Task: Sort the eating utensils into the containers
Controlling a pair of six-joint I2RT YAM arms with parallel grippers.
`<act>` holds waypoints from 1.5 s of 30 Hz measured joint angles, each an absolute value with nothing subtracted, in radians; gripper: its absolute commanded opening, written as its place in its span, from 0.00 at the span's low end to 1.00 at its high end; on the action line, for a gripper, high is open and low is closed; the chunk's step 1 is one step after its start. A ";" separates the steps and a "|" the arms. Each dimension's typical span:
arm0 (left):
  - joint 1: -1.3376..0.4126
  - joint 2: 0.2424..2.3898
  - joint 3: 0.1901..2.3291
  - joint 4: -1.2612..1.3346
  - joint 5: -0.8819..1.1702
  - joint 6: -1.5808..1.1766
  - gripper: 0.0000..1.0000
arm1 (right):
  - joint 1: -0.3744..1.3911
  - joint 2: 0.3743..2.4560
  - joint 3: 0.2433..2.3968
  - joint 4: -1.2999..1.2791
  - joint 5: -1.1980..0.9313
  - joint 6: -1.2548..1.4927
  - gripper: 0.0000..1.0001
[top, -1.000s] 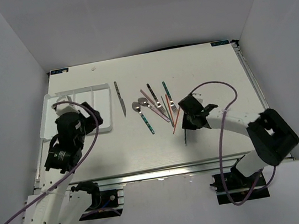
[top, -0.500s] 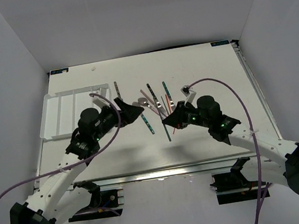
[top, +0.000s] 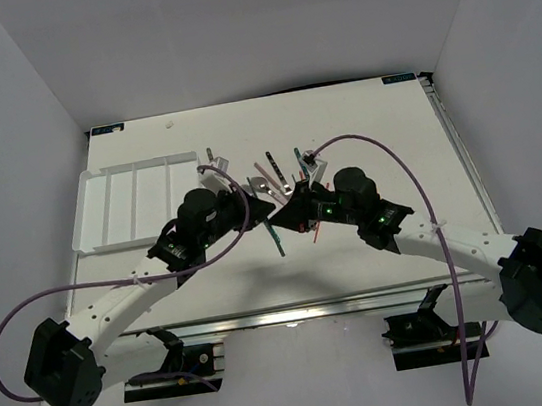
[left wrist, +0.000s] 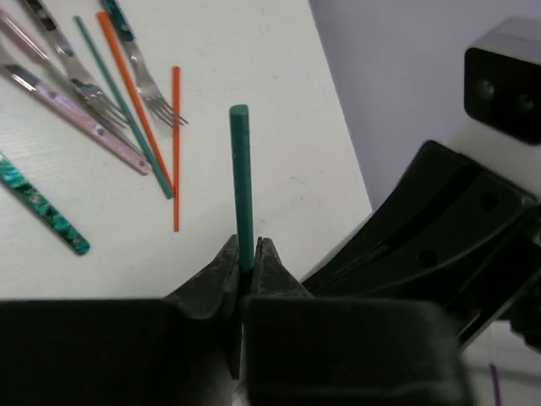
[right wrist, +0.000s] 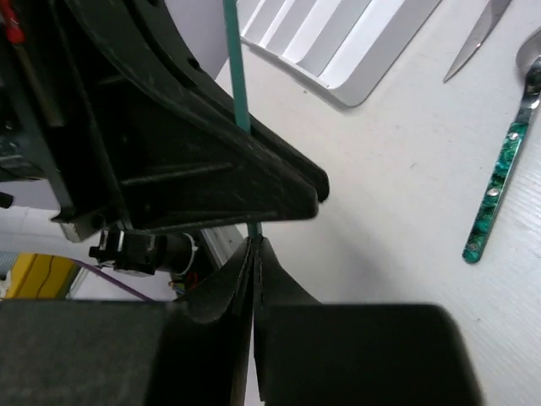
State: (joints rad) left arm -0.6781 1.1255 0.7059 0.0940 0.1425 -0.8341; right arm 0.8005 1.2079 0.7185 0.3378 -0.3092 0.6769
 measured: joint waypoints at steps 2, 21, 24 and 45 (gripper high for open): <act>-0.688 1.135 0.739 0.055 0.105 -0.808 0.00 | 0.799 1.222 0.719 0.343 -0.307 0.692 0.40; -0.351 2.003 1.677 -0.746 -0.527 -0.268 0.00 | 0.700 1.033 0.748 -0.069 0.016 0.661 0.88; -0.333 2.088 1.733 -0.798 -0.559 -0.223 0.00 | 0.699 1.001 0.745 -0.095 0.024 0.638 0.89; -0.292 1.951 1.645 -0.842 -0.632 -0.243 0.98 | 0.685 1.375 0.945 -0.317 0.256 0.622 0.85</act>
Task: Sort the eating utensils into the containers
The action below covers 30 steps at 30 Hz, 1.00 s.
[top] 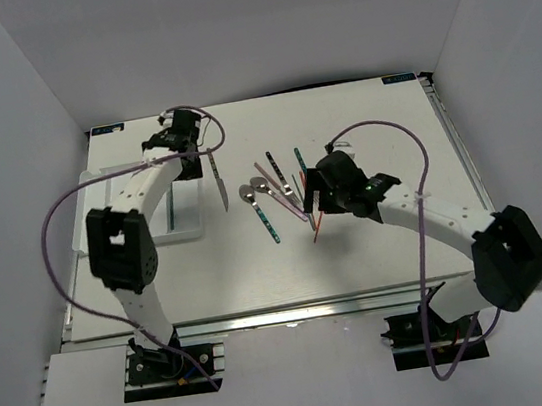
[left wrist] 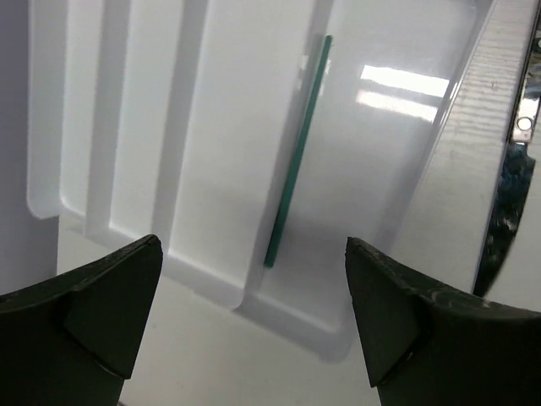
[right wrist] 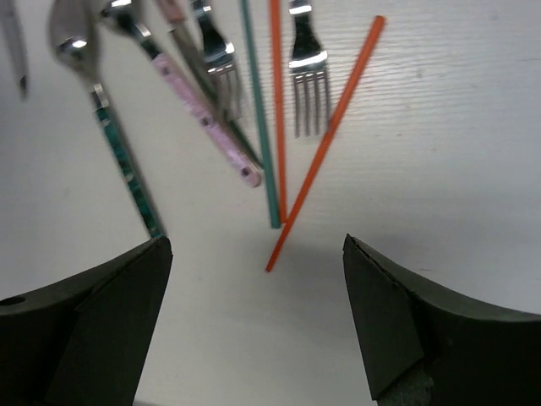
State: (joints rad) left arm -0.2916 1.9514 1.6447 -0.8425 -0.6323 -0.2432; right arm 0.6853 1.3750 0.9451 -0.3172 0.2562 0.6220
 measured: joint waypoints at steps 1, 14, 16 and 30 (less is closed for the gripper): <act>-0.292 1.884 1.602 -0.836 -0.632 -0.252 0.98 | 0.678 1.404 0.958 -0.324 0.276 0.628 0.84; -0.292 0.942 0.997 -0.647 -0.606 -0.328 0.98 | 0.628 1.682 1.013 -0.340 0.361 0.681 0.53; -0.292 0.890 0.927 -0.625 -0.605 -0.334 0.98 | 0.628 1.697 1.023 -0.339 0.361 0.683 0.52; -0.292 0.939 0.861 -0.598 -0.537 -0.362 0.98 | 0.585 1.761 1.012 -0.255 0.373 0.698 0.15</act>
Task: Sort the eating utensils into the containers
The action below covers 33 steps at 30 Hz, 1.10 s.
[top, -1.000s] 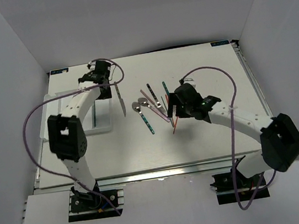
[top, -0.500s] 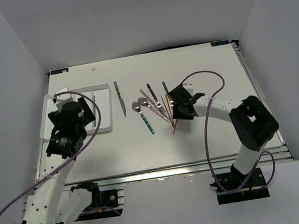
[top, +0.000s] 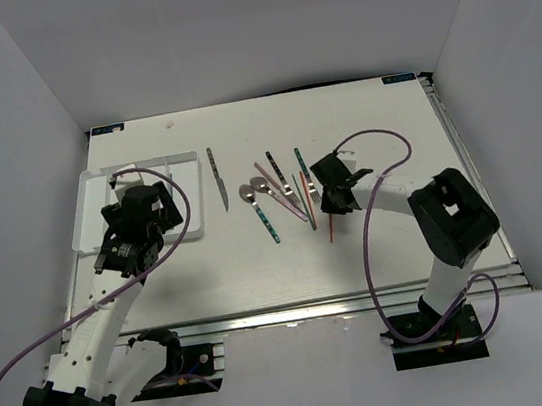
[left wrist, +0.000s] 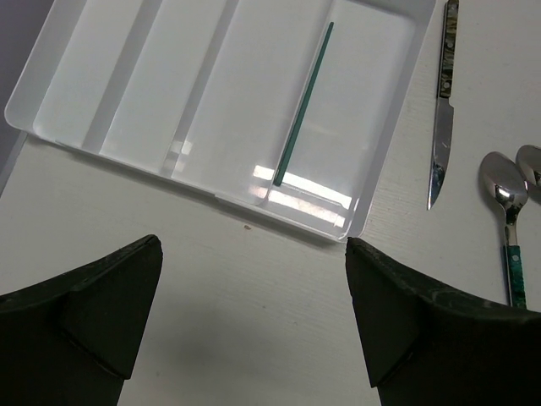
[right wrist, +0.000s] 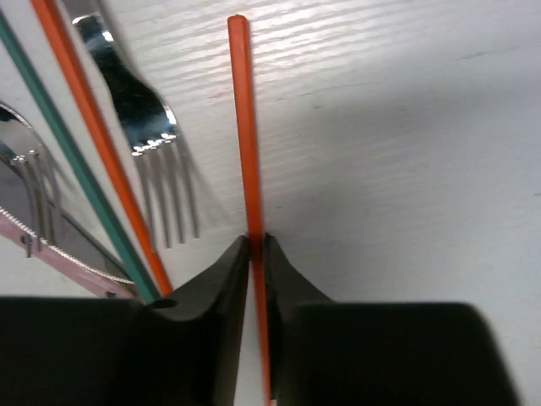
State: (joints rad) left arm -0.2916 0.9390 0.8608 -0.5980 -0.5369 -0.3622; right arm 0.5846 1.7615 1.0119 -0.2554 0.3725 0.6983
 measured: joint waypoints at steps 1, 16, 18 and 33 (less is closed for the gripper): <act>-0.292 0.939 0.861 -0.598 -0.530 -0.365 0.98 | 0.575 1.751 0.995 -0.244 0.366 0.699 0.11; -0.307 0.952 0.875 -0.572 -0.256 -0.473 0.98 | 0.406 1.668 0.894 -0.175 0.257 0.538 0.00; -0.315 0.952 0.875 -0.528 -0.174 -0.501 0.98 | 0.405 1.641 0.878 -0.207 0.237 0.514 0.00; -0.709 1.129 0.782 0.080 0.081 -0.774 0.98 | 0.488 1.045 0.659 0.011 -0.298 0.548 0.00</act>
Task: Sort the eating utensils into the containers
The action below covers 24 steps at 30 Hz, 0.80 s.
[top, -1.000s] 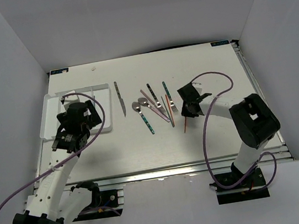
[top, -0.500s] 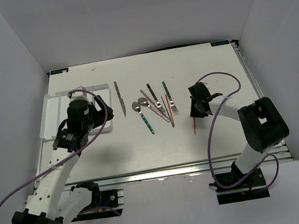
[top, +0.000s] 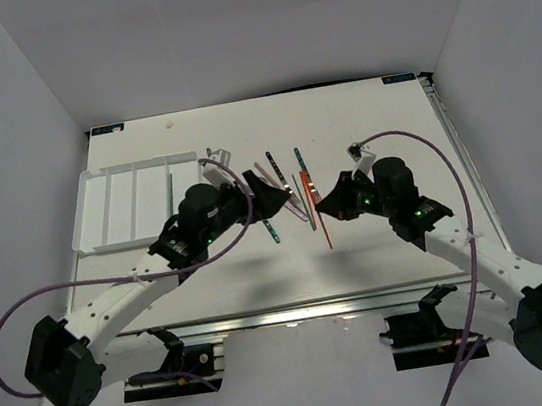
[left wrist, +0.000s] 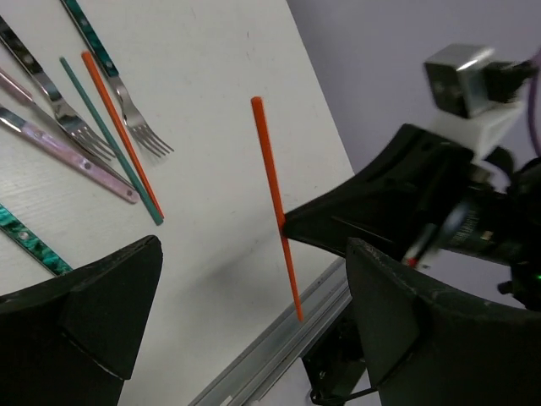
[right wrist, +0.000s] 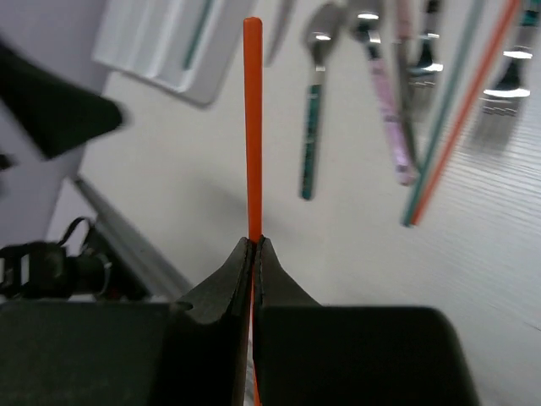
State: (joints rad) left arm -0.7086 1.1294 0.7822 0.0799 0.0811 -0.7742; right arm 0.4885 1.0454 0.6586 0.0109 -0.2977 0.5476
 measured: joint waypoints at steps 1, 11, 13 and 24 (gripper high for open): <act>-0.724 1.154 0.784 0.093 0.075 -0.779 0.98 | 0.505 1.032 0.658 0.031 -0.324 0.558 0.00; -0.816 1.304 0.854 0.147 -0.021 -0.804 0.50 | 0.586 1.045 0.686 0.160 -0.441 0.619 0.00; -0.815 1.308 0.859 0.155 -0.030 -0.808 0.23 | 0.608 1.066 0.696 0.175 -0.447 0.623 0.00; -0.632 1.405 1.164 -0.252 -0.273 -0.619 0.00 | 0.622 1.091 0.762 0.026 -0.245 0.629 0.70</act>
State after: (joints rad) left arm -0.6323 1.4048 1.1637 -0.2523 -0.2733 -0.6193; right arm 0.6220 1.0908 0.7616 0.0261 -0.2451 0.6292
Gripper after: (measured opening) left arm 0.117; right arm 0.695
